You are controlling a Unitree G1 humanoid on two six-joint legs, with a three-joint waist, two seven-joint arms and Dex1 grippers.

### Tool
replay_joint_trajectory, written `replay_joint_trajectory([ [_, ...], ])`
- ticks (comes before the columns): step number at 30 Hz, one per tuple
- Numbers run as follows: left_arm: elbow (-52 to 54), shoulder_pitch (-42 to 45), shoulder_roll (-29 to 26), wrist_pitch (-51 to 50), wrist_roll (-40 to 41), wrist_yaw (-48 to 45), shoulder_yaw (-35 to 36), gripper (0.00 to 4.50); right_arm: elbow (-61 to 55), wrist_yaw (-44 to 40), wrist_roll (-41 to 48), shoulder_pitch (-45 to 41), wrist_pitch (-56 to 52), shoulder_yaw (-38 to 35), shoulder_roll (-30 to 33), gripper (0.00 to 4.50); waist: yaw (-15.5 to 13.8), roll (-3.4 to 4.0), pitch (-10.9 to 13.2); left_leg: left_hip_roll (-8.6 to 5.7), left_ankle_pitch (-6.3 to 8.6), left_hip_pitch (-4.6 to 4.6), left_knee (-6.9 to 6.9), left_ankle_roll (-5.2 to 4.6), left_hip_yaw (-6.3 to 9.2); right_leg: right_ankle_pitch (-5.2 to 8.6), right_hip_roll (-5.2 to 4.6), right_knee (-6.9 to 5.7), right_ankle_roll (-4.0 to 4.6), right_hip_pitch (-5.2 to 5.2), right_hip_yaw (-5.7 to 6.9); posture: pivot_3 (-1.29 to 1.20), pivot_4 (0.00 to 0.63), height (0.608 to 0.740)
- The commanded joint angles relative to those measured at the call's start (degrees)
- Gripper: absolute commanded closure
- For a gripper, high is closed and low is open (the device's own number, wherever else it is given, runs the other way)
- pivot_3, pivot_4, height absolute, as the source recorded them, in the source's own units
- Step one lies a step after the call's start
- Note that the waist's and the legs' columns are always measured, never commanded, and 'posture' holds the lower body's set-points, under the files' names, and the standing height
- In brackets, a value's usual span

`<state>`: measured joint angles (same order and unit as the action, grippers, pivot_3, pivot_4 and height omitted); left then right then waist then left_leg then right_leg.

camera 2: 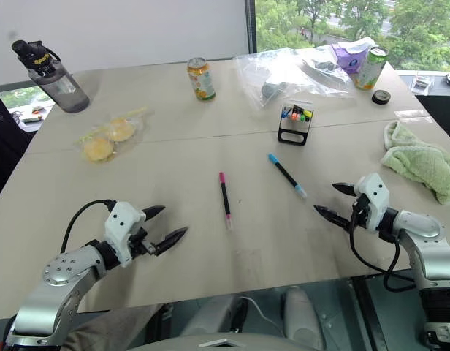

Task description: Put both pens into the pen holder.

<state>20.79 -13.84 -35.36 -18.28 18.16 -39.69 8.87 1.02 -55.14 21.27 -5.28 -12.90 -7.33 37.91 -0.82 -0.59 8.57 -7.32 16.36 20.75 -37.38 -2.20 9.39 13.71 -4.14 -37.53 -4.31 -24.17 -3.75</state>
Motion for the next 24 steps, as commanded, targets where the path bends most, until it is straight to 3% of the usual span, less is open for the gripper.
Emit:
replay_joint_trajectory([
  [1,1.1,-0.1,-0.4,1.0,0.3,-0.3,1.2,0.0,-2.3,-0.7,1.4,0.3,0.8,-1.6,0.5,0.05,0.0,0.0,0.0,0.0,0.0,0.0,0.0,0.0,0.0,0.0,0.0,0.0,0.0,0.0,0.0,0.0,0.15,0.739],
  [24,2.1,-1.0,-0.2,0.4,1.2,-1.2,2.5,0.0,-2.6,-0.1,0.9,-1.0,0.0,-0.4,0.0,0.05,0.1,0.0,0.0,0.0,0.0,-0.01,0.0,0.0,-0.01,0.0,0.0,0.0,0.0,0.0,-0.01,0.0,0.15,0.739],
])
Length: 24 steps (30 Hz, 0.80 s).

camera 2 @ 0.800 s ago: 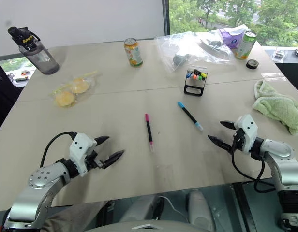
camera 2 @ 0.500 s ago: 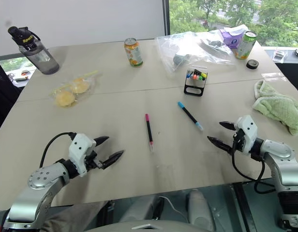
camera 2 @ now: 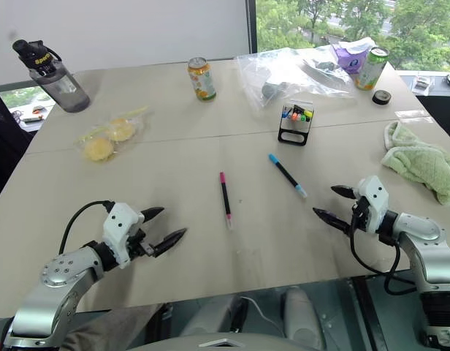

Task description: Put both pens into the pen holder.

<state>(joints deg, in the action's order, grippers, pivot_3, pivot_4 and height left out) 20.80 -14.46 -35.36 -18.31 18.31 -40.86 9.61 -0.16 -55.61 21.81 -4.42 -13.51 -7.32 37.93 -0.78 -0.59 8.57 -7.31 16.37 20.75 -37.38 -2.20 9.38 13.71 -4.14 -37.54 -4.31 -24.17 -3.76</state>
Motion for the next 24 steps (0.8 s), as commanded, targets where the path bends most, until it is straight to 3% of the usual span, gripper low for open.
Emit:
replay_joint_trajectory([
  [1,2.3,-0.5,-0.3,0.4,1.1,-0.1,1.9,0.0,-1.7,0.7,0.2,-2.5,0.3,0.0,-0.5,0.05,0.1,0.0,0.0,0.0,0.0,-0.01,0.0,0.0,-0.01,0.0,0.0,-0.01,0.0,0.0,0.0,0.0,0.15,0.739],
  [7,4.2,0.1,-0.6,-0.5,5.8,-2.3,4.4,0.0,-4.1,6.4,-4.5,-8.4,-2.1,6.4,-4.5,0.05,0.1,-0.01,0.0,0.0,0.0,0.0,0.0,0.0,0.03,0.0,0.01,-0.01,0.0,-0.01,0.02,0.0,0.15,0.739],
  [11,8.5,-0.3,-5.7,-6.6,21.1,-12.7,10.9,0.0,-3.2,11.2,-10.2,-18.4,-8.4,13.3,-7.9,0.05,0.3,-0.06,0.1,0.0,0.0,0.02,-0.02,0.01,0.02,0.0,0.01,-0.03,0.0,-0.02,0.03,0.0,0.15,0.739],
  [14,9.5,0.2,-9.6,-10.5,26.4,-15.1,14.3,0.0,-4.5,10.6,-10.4,-24.8,-19.8,16.4,-7.0,0.05,0.8,-0.03,0.1,0.01,-0.01,0.12,-0.02,0.03,-0.03,0.0,0.03,-0.15,0.03,-0.21,-0.02,0.0,0.15,0.739],
  [18,10.3,1.1,-13.1,-13.9,29.3,-16.2,15.0,0.0,-1.0,7.5,-10.7,-33.7,-29.5,19.6,-4.4,0.05,0.7,-0.02,0.1,0.0,-0.01,0.2,0.01,0.02,0.03,0.0,0.01,-0.02,0.03,-0.21,0.03,0.0,0.15,0.739],
  [24,12.2,0.9,-13.7,-14.5,28.2,-14.8,15.7,0.0,4.9,7.6,-10.7,-42.9,-38.6,22.0,-7.4,0.05,1.7,-0.03,0.1,0.01,-0.01,0.47,0.1,0.02,0.04,-0.01,0.02,0.09,0.05,-0.5,0.03,0.0,0.15,0.739],
])
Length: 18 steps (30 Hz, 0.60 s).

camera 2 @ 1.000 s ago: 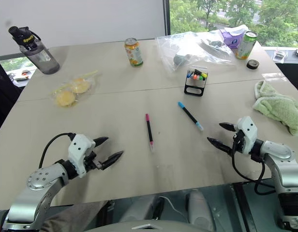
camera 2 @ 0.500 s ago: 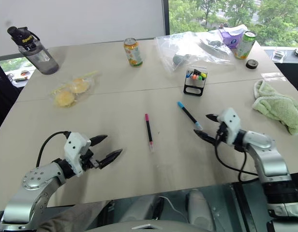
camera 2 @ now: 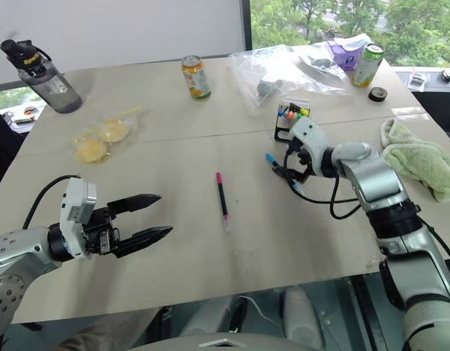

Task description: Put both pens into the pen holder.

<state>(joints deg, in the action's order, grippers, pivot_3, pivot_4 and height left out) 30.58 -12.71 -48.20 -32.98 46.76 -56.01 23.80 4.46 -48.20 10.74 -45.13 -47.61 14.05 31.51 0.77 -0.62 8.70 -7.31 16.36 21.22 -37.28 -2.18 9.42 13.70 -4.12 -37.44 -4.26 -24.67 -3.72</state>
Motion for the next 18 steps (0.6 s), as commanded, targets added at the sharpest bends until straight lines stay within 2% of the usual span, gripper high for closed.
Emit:
replay_joint_trajectory([
  [1,2.8,-1.5,-0.9,0.2,-0.7,0.4,1.9,0.0,0.7,0.6,-0.1,-2.9,-6.2,1.4,-1.2,0.05,0.2,0.0,0.0,0.0,0.0,0.02,0.03,0.0,-0.01,0.0,0.01,0.0,0.0,-0.04,-0.01,0.0,0.15,0.739],
  [4,3.5,-3.1,-0.5,0.4,-1.0,0.9,3.0,0.0,1.9,1.0,-1.2,-4.4,-9.2,3.1,-1.3,0.05,0.2,0.01,0.0,0.0,0.01,0.12,0.07,0.01,-0.02,0.0,0.0,0.06,0.01,-0.13,-0.03,0.0,0.15,0.739],
  [8,3.6,-4.1,-0.3,1.1,-2.1,1.4,2.9,0.0,4.3,1.0,-6.8,-9.6,-14.6,12.4,1.0,0.05,0.2,0.02,0.0,0.0,0.0,0.59,-0.13,0.02,-0.05,-0.03,-0.01,-0.05,0.04,-0.57,0.0,0.0,0.15,0.739],
  [10,3.2,-3.8,-0.2,1.5,-3.2,1.6,1.9,0.0,5.3,0.8,-8.0,-11.2,-14.9,14.5,1.0,0.05,0.2,0.02,0.0,0.0,-0.01,0.67,-0.15,0.03,-0.07,-0.03,-0.01,-0.17,0.05,-0.68,-0.02,0.0,0.15,0.739],
  [18,0.7,-1.1,1.4,4.2,-6.6,1.3,-2.8,0.0,15.4,-11.5,-9.8,-21.9,-20.5,29.3,-0.3,0.05,0.2,0.03,0.0,0.0,-0.01,0.67,-0.13,0.04,-0.11,-0.03,-0.01,-0.19,0.05,-0.7,-0.04,0.0,0.15,0.739],
])
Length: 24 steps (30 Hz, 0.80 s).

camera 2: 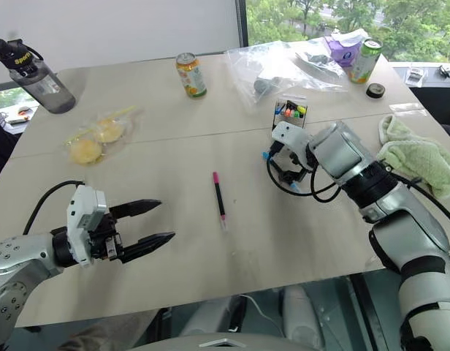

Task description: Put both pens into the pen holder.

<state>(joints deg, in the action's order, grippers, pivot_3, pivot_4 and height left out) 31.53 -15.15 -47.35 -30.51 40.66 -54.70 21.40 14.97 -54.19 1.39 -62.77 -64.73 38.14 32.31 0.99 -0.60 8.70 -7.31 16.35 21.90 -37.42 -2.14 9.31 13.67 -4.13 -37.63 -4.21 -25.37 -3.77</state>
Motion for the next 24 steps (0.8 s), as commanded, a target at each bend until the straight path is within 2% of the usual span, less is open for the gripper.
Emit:
replay_joint_trajectory([
  [1,-0.2,1.5,0.8,1.8,-0.7,0.2,-0.6,0.0,7.8,-7.6,-0.2,-6.4,-4.6,6.9,-1.9,0.05,0.1,0.01,0.0,0.0,0.0,-0.01,0.0,0.0,-0.01,0.0,0.0,-0.01,0.0,-0.01,0.0,0.0,0.15,0.739],
  [5,0.5,0.6,1.5,2.2,-1.1,0.8,-0.4,0.0,18.5,-13.7,-0.3,-12.4,-6.6,11.6,-5.2,0.05,0.2,0.01,0.0,0.0,0.0,0.01,0.01,0.0,0.02,-0.01,0.0,-0.01,0.01,-0.03,0.02,0.0,0.15,0.739],
  [12,1.2,-1.8,2.7,3.4,-2.1,1.6,0.0,0.0,32.6,-20.1,-2.4,-17.5,-5.5,14.5,-11.6,0.05,0.2,0.02,0.0,0.0,0.0,0.02,0.05,0.01,0.03,-0.01,-0.02,0.0,0.02,-0.07,0.11,0.0,0.15,0.739],
  [16,0.9,-1.9,3.1,3.8,-2.7,2.0,-0.3,0.0,40.6,-21.7,-7.1,-19.4,-1.4,16.8,-16.0,0.05,0.3,0.04,0.0,0.0,0.01,0.0,0.05,0.01,0.01,-0.01,-0.01,-0.05,0.02,-0.08,0.12,0.0,0.15,0.739],
  [21,0.8,-1.6,3.3,4.4,-3.3,2.0,-1.2,0.0,49.9,-21.4,-11.2,-22.2,0.5,15.2,-23.1,0.05,1.0,0.0,-0.1,0.0,0.01,-0.03,0.01,0.03,-0.01,-0.02,-0.02,-0.14,0.04,-0.14,0.14,0.0,0.15,0.739],
  [24,1.0,-1.7,3.7,4.5,-3.4,2.4,-1.1,0.0,54.1,-21.2,-13.1,-22.9,1.0,13.3,-26.2,0.85,1.4,0.01,-0.1,0.0,-0.01,-0.03,0.01,0.08,0.0,-0.03,-0.01,-0.24,0.06,-0.22,0.18,0.0,0.15,0.739],
])
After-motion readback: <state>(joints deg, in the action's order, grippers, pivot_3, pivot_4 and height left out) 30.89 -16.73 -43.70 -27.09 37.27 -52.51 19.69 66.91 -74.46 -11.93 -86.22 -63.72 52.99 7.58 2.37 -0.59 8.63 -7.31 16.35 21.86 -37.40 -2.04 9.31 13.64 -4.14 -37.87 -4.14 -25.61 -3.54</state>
